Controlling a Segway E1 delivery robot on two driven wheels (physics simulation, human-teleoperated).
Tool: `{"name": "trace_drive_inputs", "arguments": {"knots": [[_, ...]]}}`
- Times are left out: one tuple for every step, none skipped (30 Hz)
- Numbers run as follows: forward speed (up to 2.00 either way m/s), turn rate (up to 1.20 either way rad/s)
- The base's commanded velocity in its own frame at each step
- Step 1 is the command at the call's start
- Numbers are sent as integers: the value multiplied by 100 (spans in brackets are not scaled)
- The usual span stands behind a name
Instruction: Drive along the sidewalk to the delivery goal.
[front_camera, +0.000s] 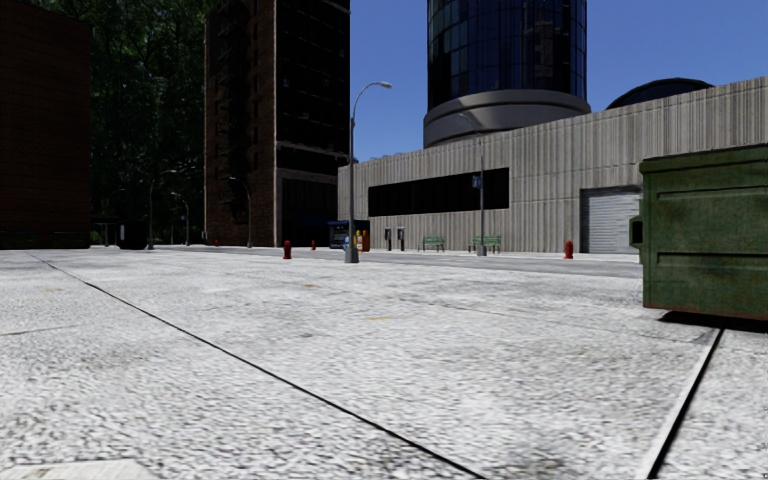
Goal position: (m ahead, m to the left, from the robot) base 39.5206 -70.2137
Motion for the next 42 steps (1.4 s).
{"name": "trace_drive_inputs", "arguments": {"knots": [[200, -9], [200, -9], [200, -9], [200, -9], [200, -9], [200, -9], [200, -9], [200, -9], [200, -9], [200, -9], [200, -9], [200, -9], [200, -12], [200, -23], [200, -29], [200, -29], [200, -31], [200, -32], [200, -32], [200, -32], [200, -32], [200, -32], [200, -32], [199, -32], [199, -32], [199, -32], [199, -32], [199, -32], [199, -32], [199, -32], [199, -33], [199, -33], [197, -33], [191, -34], [169, -35], [153, -35], [147, -36], [146, -36], [145, -36], [145, -36], [145, -36], [145, -37]]}}
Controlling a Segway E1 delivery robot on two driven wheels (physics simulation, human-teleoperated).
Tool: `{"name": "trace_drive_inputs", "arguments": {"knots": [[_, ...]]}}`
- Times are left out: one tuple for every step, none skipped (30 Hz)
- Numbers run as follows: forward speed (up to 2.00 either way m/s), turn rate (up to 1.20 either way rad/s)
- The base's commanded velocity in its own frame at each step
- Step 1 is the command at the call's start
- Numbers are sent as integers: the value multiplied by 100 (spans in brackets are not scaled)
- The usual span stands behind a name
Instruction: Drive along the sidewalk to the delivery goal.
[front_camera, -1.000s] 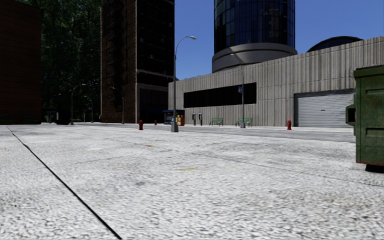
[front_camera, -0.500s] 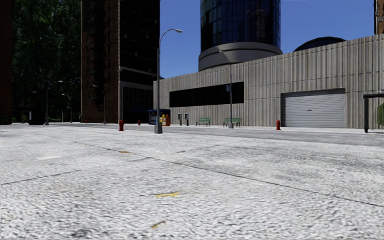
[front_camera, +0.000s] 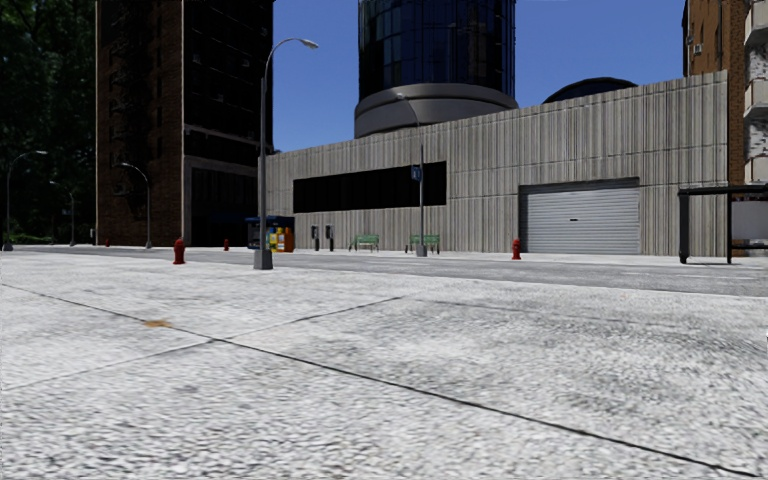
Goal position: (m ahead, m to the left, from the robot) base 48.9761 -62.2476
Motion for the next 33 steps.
{"name": "trace_drive_inputs", "arguments": {"knots": [[145, -41], [146, -43], [146, -43], [146, -43], [146, -43], [146, -43], [146, -44], [146, -44], [146, -44], [146, -44], [146, -44], [146, -45], [146, -45], [146, -47], [146, -48], [146, -48], [146, -51], [145, -52], [143, -52], [141, -52], [140, -52], [140, -52], [140, -52], [140, -52], [139, -52], [139, -52], [139, -52], [139, -52], [139, -52], [138, -52], [138, -52], [138, -52], [138, -52]]}}
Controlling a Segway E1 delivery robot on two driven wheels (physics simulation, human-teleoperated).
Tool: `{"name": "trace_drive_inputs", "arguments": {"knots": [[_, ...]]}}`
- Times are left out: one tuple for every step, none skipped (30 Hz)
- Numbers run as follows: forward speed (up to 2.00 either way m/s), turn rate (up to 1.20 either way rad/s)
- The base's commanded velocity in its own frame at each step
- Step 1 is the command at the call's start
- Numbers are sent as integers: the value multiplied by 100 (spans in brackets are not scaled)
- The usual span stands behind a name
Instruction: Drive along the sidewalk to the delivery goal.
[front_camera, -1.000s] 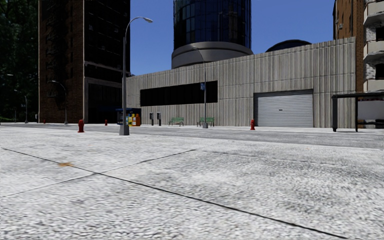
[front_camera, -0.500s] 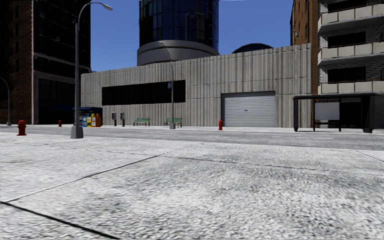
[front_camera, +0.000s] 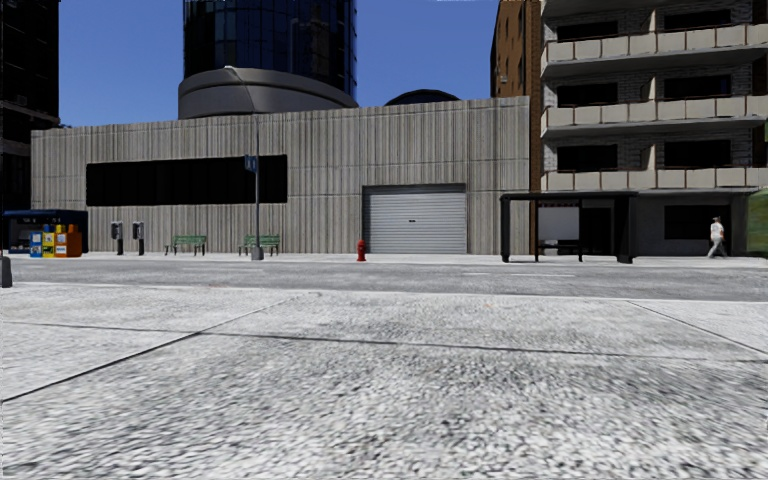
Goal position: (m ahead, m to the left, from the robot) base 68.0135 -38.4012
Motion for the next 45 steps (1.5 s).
{"name": "trace_drive_inputs", "arguments": {"knots": [[138, -52], [138, -52], [138, -52], [138, -52], [138, -52], [138, -52], [138, -52], [138, -52], [138, -52], [138, -52], [138, -52], [138, -52], [138, -52], [138, -52], [138, -52], [138, -52], [138, -52], [138, -52], [138, -52], [138, -52], [138, -52], [138, -52], [138, -52], [138, -52], [138, -52], [138, -52], [138, -52], [138, -52], [138, -52], [138, -52], [138, -52], [138, -52], [138, -49], [138, -30], [138, -29], [138, -28], [138, -28], [138, -29], [138, -29], [138, -29], [138, -29], [138, -29], [138, -29], [138, -29], [138, -29]]}}
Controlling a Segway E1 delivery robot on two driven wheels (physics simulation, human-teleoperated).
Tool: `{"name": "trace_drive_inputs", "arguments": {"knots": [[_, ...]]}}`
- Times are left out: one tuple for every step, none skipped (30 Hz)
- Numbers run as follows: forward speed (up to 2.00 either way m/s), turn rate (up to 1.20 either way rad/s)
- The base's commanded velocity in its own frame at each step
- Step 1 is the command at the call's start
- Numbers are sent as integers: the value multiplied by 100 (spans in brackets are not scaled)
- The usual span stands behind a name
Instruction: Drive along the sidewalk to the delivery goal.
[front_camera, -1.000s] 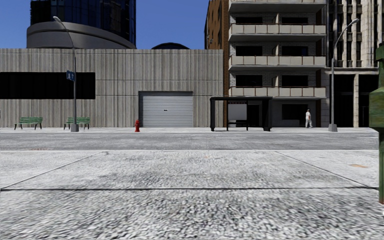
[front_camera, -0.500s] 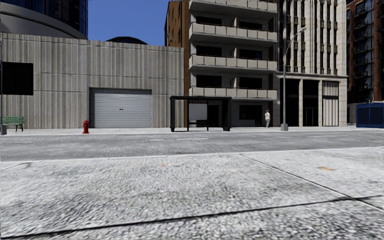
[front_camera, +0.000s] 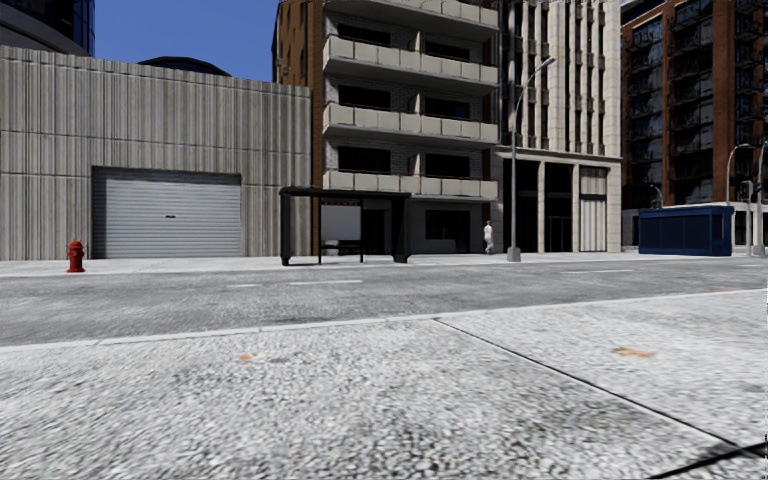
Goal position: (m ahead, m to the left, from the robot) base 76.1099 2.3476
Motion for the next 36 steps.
{"name": "trace_drive_inputs", "arguments": {"knots": [[138, -29], [138, -29], [138, -29], [138, -30], [138, -38], [138, -44], [138, -47], [138, -48], [138, -48], [138, -48], [138, -49], [137, -51], [137, -53], [137, -54], [137, -55], [137, -55], [137, -55], [137, -56], [137, -56], [137, -56], [137, -56], [137, -56], [137, -56], [137, -56], [137, -56], [137, -56], [137, -56], [137, -56], [137, -56], [137, -56], [137, -56], [137, -56], [137, -56], [137, -56], [137, -56], [137, -56]]}}
